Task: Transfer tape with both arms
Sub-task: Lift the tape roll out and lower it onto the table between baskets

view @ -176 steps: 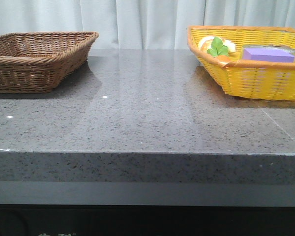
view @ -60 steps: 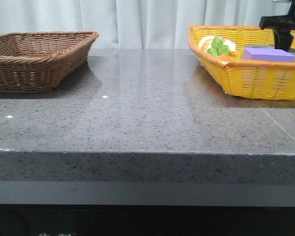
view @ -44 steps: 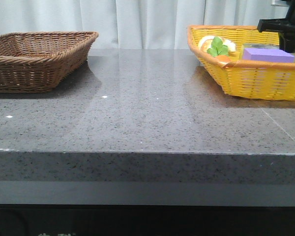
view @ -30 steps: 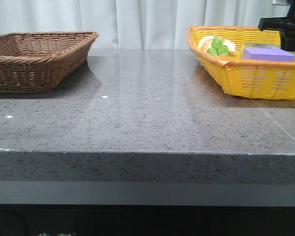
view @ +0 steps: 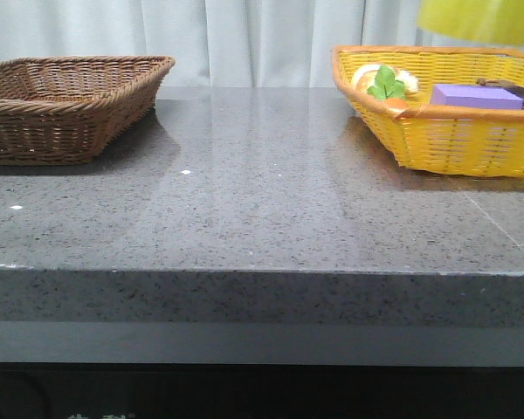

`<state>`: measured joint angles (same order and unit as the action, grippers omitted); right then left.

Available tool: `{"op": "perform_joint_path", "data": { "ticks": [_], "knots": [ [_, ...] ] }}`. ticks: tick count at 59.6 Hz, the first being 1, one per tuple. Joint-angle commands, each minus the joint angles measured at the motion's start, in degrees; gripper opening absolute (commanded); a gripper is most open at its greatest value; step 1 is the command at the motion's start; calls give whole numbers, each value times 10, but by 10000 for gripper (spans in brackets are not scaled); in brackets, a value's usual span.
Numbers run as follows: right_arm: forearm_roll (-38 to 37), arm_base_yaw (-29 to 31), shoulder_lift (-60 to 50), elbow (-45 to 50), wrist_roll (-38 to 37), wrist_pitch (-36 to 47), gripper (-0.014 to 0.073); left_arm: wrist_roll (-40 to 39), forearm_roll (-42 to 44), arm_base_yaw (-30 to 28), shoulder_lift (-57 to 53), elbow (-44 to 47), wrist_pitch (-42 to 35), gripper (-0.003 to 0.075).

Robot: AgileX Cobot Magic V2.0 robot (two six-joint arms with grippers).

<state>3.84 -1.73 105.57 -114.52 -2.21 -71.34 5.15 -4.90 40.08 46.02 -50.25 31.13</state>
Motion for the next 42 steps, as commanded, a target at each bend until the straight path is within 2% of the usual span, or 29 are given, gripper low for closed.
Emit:
{"op": "perform_joint_path", "data": {
  "ticks": [1, 24, 35, 42],
  "knots": [
    [9, -32, -60, -20, 7, 35, 121, 0, -5, 6, -1, -16, -41, 543],
    [6, -238, -49, -18, 8, 82, 121, 0, -5, 6, -1, -16, -41, 543],
    [-30, -291, -8, -18, 8, 83, 121, 0, -5, 6, -1, -16, -41, 543],
    [-46, -305, 23, -18, 8, 83, 121, 0, -5, 6, -1, -16, -41, 543]
  ]
}}
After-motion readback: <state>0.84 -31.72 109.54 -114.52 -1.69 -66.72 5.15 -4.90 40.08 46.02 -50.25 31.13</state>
